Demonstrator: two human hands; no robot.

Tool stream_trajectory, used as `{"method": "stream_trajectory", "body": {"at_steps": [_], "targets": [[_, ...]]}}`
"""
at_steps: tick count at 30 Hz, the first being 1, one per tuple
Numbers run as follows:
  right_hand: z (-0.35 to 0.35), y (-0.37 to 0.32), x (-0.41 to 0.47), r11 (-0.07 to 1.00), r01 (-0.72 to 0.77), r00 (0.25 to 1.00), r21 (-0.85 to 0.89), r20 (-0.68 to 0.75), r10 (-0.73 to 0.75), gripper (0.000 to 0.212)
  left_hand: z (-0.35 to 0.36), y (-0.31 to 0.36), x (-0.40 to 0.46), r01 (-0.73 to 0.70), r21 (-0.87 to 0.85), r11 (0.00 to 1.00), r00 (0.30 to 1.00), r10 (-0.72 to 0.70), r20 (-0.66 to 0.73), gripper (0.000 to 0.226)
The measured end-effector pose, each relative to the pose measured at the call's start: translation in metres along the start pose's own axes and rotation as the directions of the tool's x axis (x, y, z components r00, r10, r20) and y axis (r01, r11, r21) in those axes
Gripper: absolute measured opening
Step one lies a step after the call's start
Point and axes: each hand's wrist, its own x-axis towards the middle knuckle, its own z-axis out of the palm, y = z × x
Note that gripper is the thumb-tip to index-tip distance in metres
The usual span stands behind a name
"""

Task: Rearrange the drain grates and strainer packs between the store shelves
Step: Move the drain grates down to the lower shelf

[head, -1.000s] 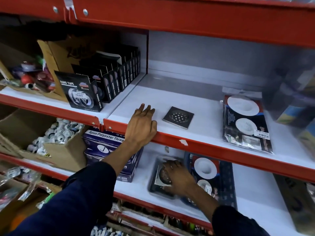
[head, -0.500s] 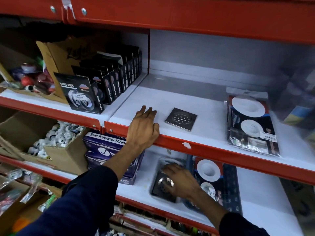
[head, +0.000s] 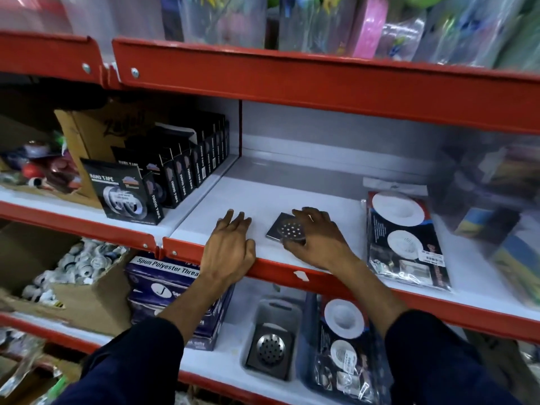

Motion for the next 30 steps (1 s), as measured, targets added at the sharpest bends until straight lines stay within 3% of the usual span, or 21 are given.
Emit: {"method": "stream_trajectory", "body": {"at_steps": [2,7,9,12,15,19,24,27,30], "targets": [[0.004,0.010,0.014,0.998,-0.055,0.982,0.000,0.182,0.054,0.086,0.001,-0.001,0.000,0.004,-0.007,1.000,1.000,-0.004,0.003,0.069],[0.001,0.015,0.022,1.000,0.013,0.982,-0.028,0.187,-0.008,0.088,0.001,0.000,0.002,0.005,-0.007,1.000,1.000,-0.005,0.005,0.072],[-0.005,0.012,0.017,0.999,0.021,0.990,-0.043,0.138,-0.015,0.092,-0.001,0.001,0.001,0.006,-0.009,1.000,1.000,-0.006,0.001,0.072],[-0.018,0.001,-0.007,0.991,0.118,0.991,-0.057,-0.057,-0.121,0.094,0.000,0.000,0.002,0.004,-0.001,1.000,1.000,-0.004,0.003,0.070],[-0.031,-0.011,-0.045,0.955,0.293,0.931,-0.043,-0.213,-0.296,0.095,0.003,-0.002,0.003,-0.003,0.014,1.000,1.000,0.003,0.013,0.067],[-0.015,-0.015,-0.091,0.864,0.496,0.831,-0.081,-0.243,-0.500,0.098,0.000,0.001,0.001,0.013,-0.017,1.000,1.000,-0.013,0.005,0.066],[0.050,-0.003,-0.132,0.760,0.645,0.747,-0.081,-0.141,-0.650,0.090,-0.005,0.005,-0.002,0.021,-0.042,0.999,1.000,-0.020,0.007,0.064],[0.090,0.005,-0.140,0.811,0.584,0.812,-0.041,0.026,-0.584,0.088,-0.004,0.004,-0.002,0.019,-0.038,0.999,1.000,-0.019,0.006,0.064],[0.124,0.006,-0.136,0.910,0.412,0.901,-0.037,0.167,-0.401,0.087,-0.003,0.003,-0.002,0.018,-0.031,0.999,1.000,-0.018,0.004,0.063]]}}
